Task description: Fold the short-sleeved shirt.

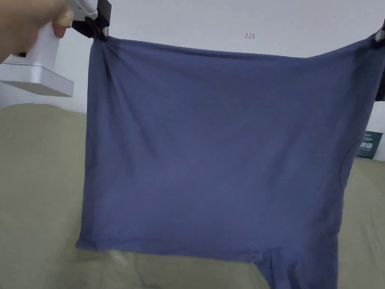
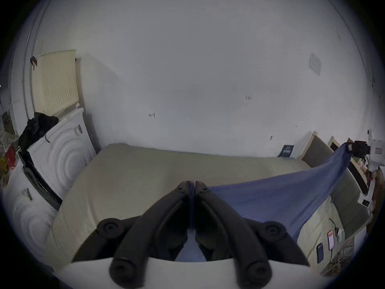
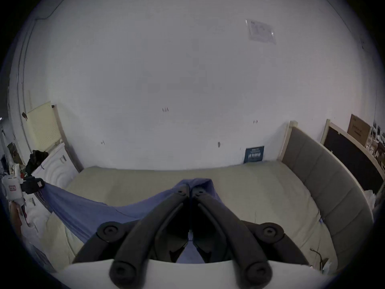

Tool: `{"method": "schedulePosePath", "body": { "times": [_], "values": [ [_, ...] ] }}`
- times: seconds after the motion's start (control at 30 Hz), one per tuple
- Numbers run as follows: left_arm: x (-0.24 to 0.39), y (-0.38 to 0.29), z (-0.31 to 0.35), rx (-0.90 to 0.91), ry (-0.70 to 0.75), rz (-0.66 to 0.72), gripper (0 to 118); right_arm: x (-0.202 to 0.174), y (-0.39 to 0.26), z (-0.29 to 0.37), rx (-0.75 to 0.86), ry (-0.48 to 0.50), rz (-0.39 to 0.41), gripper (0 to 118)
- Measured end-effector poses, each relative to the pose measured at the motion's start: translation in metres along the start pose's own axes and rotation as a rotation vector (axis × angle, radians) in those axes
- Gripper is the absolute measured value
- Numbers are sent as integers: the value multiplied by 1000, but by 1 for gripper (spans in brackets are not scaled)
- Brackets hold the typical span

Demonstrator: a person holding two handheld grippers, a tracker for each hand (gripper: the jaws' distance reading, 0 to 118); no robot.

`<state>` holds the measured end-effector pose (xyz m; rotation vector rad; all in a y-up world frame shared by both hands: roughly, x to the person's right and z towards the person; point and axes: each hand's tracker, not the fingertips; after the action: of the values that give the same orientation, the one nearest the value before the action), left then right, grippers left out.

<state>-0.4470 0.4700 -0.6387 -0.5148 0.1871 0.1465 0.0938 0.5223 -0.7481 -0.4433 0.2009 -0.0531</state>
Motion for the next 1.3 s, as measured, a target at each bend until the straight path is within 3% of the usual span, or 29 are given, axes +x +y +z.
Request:
{"method": "schedulePosePath", "body": {
  "times": [0.37, 0.5, 0.73, 1.1, 1.3],
  "values": [
    [-7, -35, 32, -46, -52, -26, 5, 5, -26, 18, -80, 8, 35, 1],
    [-15, -81, 51, -87, -85, -37, 5, 11, -71, 39, -153, 0, 92, 1],
    [-33, -150, 113, -146, -122, -16, 5, 24, -147, 106, -263, 24, 97, 1],
    [-59, -283, 232, -194, -175, 11, 5, 42, -258, 244, -329, 85, 70, 1],
    [-62, -369, 272, -261, -182, 34, 5, 53, -338, 278, -400, 117, 39, 1]
  ]
}}
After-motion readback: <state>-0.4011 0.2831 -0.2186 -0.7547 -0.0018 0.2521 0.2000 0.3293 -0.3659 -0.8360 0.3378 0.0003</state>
